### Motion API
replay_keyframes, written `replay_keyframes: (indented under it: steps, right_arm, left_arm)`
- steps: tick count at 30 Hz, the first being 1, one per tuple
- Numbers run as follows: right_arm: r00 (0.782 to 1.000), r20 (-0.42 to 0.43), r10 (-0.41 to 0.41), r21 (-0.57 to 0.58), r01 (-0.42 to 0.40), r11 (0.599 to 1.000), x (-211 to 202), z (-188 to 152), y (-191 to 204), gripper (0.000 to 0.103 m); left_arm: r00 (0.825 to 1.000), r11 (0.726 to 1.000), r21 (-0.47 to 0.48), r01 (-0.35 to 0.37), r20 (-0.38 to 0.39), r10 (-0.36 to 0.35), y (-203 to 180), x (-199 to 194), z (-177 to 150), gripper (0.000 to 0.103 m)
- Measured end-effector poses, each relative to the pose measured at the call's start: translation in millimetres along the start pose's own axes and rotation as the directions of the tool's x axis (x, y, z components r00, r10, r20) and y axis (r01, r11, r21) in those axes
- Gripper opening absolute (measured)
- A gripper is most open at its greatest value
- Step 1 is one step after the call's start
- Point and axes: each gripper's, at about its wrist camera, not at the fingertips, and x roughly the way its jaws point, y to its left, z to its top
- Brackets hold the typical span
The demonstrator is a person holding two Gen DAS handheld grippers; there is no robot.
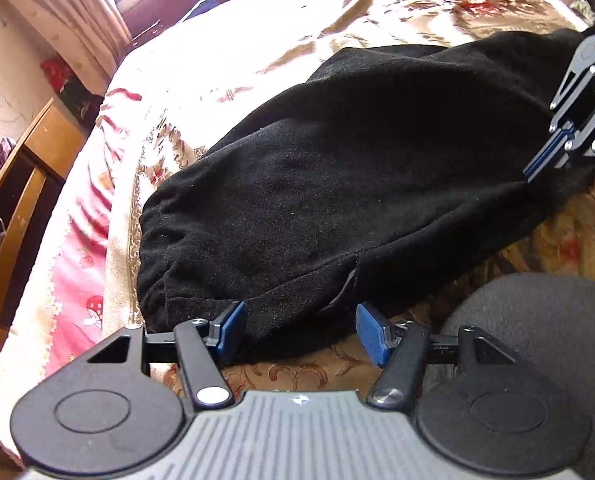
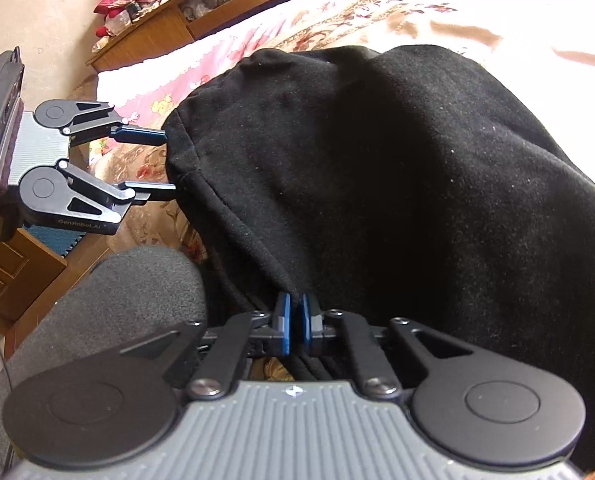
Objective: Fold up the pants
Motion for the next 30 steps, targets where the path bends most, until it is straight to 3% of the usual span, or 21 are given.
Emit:
replay_keyframes:
  steps: [2, 4, 6, 8, 10, 12, 13, 16, 17, 18, 21, 23, 25, 30]
  right_arm:
    - [0.999, -0.005, 0.033, -0.01, -0.033, 0.999, -4.8, -5.6, 9.2, 0.001]
    - [1.0, 0.019, -0.021, -0.057, 0.022, 0.998, -5.6, -7.6, 19.6, 0.001]
    - [0.989, 0.077, -0.129, -0.156, 0.14, 0.978, -5.3, -5.9, 33.5, 0.008]
    - [0.992, 0.061, -0.109, -0.186, 0.119, 0.975, -0.4, 1.5, 37.6, 0.008]
    - [0.996, 0.043, -0.072, -0.188, 0.079, 0.979, 6.2, 10.3, 39.6, 0.015]
    - [0.997, 0.036, -0.073, -0.232, 0.079, 0.969, 16.3, 17.2, 43.3, 0.035]
    - [0.997, 0.026, -0.079, -0.244, 0.083, 0.966, 22.8, 19.8, 44.5, 0.037]
    - [0.99, -0.001, -0.138, -0.221, 0.135, 0.966, 40.0, 24.7, 39.9, 0.034]
    - [0.988, -0.017, -0.152, -0.19, 0.146, 0.971, 44.3, 26.4, 37.2, 0.017]
    - [0.987, -0.028, -0.159, -0.163, 0.152, 0.975, 46.3, 28.0, 35.2, 0.009]
    - [0.988, -0.026, -0.152, -0.175, 0.145, 0.974, 41.2, 28.5, 41.2, 0.007]
    - [0.99, -0.026, -0.14, -0.183, 0.133, 0.974, 33.3, 26.4, 47.2, 0.007]
    - [0.993, -0.021, -0.116, -0.184, 0.11, 0.977, 24.6, 27.8, 54.0, 0.007]
    - [0.994, -0.05, -0.095, -0.158, 0.086, 0.984, 37.7, 22.3, 52.0, 0.007]
  left_arm:
    - [1.0, 0.999, 0.046, 0.007, 0.008, -0.007, -3.1, -2.7, -5.4, 0.074]
    - [1.0, 0.995, 0.102, -0.009, 0.019, 0.007, -6.5, -1.3, -9.9, 0.074]
    - [0.999, 0.99, 0.139, -0.011, 0.037, 0.006, -8.0, 1.4, -12.2, 0.074]
    - [0.998, 0.99, 0.143, 0.008, 0.054, -0.015, -6.9, 4.4, -12.3, 0.074]
    - [0.997, 0.987, 0.157, 0.019, 0.072, -0.03, -7.1, 8.5, -11.7, 0.074]
    - [0.996, 0.985, 0.174, 0.016, 0.086, -0.031, -9.2, 16.2, -9.3, 0.074]
    - [0.995, 0.984, 0.176, 0.024, 0.093, -0.04, -8.7, 19.7, -8.2, 0.074]
    - [0.993, 0.983, 0.18, 0.022, 0.113, -0.043, -6.2, 31.5, -3.5, 0.074]
    - [0.992, 0.984, 0.175, 0.02, 0.117, -0.041, -5.2, 34.1, -2.3, 0.074]
    - [0.992, 0.986, 0.162, 0.025, 0.121, -0.045, -3.4, 36.9, -1.1, 0.074]
    - [0.989, 0.991, 0.119, 0.059, 0.129, -0.075, 2.5, 39.0, -0.2, 0.061]
    - [0.986, 0.991, 0.111, 0.072, 0.142, -0.088, 2.0, 33.1, -2.7, 0.046]
    - [0.984, 0.99, 0.105, 0.089, 0.144, -0.104, 2.6, 25.0, -6.2, 0.039]
    - [0.988, 0.988, 0.098, 0.118, 0.083, -0.127, -0.5, 29.5, -22.2, 0.038]
